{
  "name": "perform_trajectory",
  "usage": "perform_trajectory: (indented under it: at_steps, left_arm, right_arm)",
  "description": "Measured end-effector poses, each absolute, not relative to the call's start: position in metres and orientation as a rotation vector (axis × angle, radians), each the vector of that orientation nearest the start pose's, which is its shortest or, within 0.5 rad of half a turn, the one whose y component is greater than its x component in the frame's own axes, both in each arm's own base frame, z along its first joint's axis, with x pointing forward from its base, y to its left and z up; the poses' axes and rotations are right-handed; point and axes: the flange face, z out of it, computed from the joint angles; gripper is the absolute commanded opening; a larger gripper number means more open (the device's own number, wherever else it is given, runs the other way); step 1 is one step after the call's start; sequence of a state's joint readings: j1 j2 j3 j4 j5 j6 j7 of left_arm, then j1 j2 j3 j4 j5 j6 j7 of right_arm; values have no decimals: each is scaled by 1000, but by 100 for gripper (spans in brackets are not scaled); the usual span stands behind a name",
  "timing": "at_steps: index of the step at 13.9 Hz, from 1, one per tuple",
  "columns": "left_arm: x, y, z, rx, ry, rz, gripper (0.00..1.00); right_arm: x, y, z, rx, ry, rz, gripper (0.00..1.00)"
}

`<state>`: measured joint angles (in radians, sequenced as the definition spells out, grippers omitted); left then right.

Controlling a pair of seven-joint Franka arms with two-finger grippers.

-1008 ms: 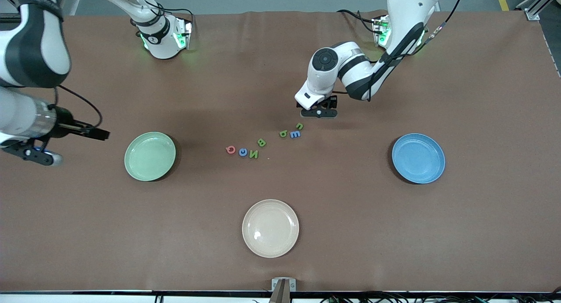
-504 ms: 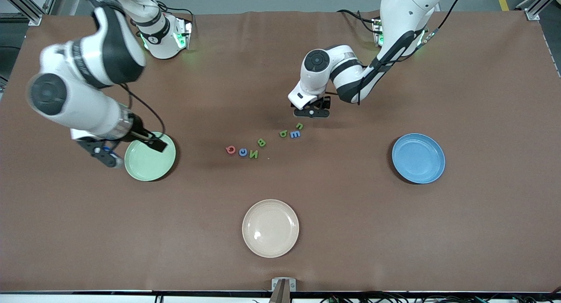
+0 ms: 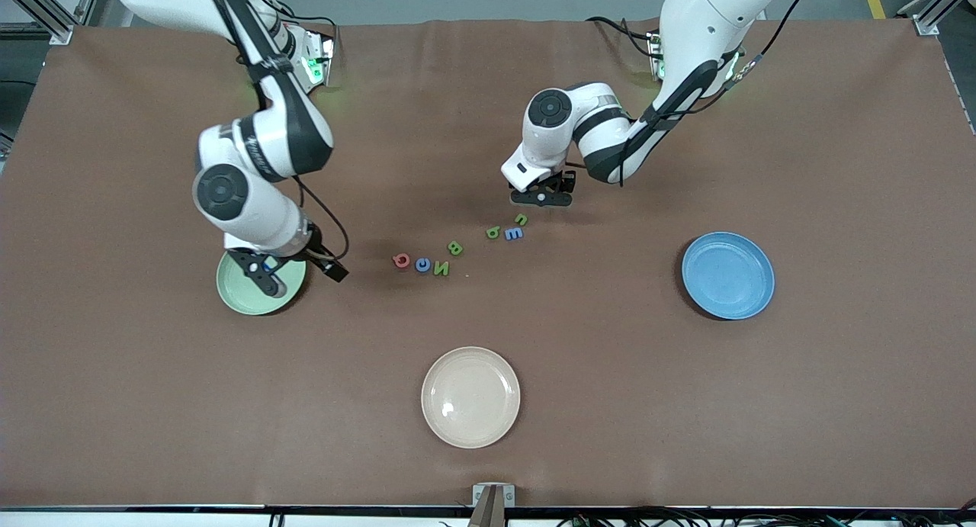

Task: Sort upper and lower case letters into plates
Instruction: 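Grasp the blue x with the left gripper while the right gripper grasps the pink Q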

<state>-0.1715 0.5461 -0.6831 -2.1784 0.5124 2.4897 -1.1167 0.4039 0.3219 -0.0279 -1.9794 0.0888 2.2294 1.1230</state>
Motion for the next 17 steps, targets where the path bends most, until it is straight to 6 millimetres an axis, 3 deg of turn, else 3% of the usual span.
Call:
perform_trajectory:
  at_steps: [3, 5, 8, 11, 15, 17]
  left_arm:
    - [349, -421, 179, -3115, 164, 119, 71]
    - [348, -421, 178, -3115, 163, 122, 70]
    - [348, -421, 177, -3114, 162, 126, 66]
    - [349, -420, 174, -3112, 159, 132, 66]
    - [348, -419, 170, -3107, 166, 141, 57]
    - [347, -419, 170, -3107, 170, 139, 49]
  right_arm:
    - [537, 275, 253, -2881, 1275, 123, 99]
    - [527, 297, 229, -2872, 1298, 108, 97]
    - [524, 304, 208, -2856, 1334, 98, 92]
    - [524, 304, 200, -2838, 1366, 89, 87]
    - [518, 316, 181, -2821, 1389, 72, 82]
    - [517, 317, 178, -2816, 1402, 72, 72]
